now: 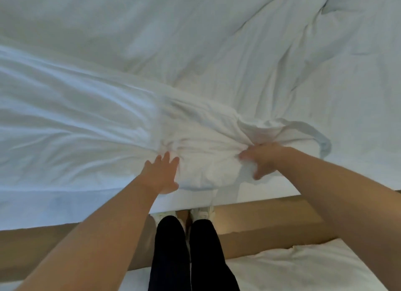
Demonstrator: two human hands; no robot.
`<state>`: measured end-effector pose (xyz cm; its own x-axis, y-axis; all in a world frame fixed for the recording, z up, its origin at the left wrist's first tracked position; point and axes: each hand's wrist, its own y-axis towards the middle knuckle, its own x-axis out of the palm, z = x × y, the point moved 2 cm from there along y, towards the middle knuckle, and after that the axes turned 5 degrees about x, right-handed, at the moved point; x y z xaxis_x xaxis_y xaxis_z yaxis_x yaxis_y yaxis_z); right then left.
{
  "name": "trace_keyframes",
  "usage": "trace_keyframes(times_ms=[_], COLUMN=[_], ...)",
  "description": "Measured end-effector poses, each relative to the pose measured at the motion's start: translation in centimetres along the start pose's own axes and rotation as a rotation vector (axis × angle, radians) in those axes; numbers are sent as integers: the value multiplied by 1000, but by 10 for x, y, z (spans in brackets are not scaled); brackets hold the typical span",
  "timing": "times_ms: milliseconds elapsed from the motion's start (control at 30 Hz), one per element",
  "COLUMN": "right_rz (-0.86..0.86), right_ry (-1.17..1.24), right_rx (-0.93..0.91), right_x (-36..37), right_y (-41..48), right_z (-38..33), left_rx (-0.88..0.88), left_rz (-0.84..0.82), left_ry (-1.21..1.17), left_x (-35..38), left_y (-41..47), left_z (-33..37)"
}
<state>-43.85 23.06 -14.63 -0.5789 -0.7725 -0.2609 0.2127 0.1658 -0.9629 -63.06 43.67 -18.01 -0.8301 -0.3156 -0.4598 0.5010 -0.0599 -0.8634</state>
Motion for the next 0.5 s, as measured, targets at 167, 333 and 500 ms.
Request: trace_keyframes(times_ms=[167, 333, 500], right_rz=[624, 464, 608], right_ry=[474, 436, 515], right_rx=[211, 478, 421], right_x=[-25, -33, -29], right_y=[6, 54, 51], right_z=[9, 32, 33], left_rx=[18, -79, -73], left_rz=[479, 426, 525], left_ry=[-59, -126, -85], left_x=[-82, -127, -135], left_y=[21, 90, 89], left_z=[-1, -23, -30])
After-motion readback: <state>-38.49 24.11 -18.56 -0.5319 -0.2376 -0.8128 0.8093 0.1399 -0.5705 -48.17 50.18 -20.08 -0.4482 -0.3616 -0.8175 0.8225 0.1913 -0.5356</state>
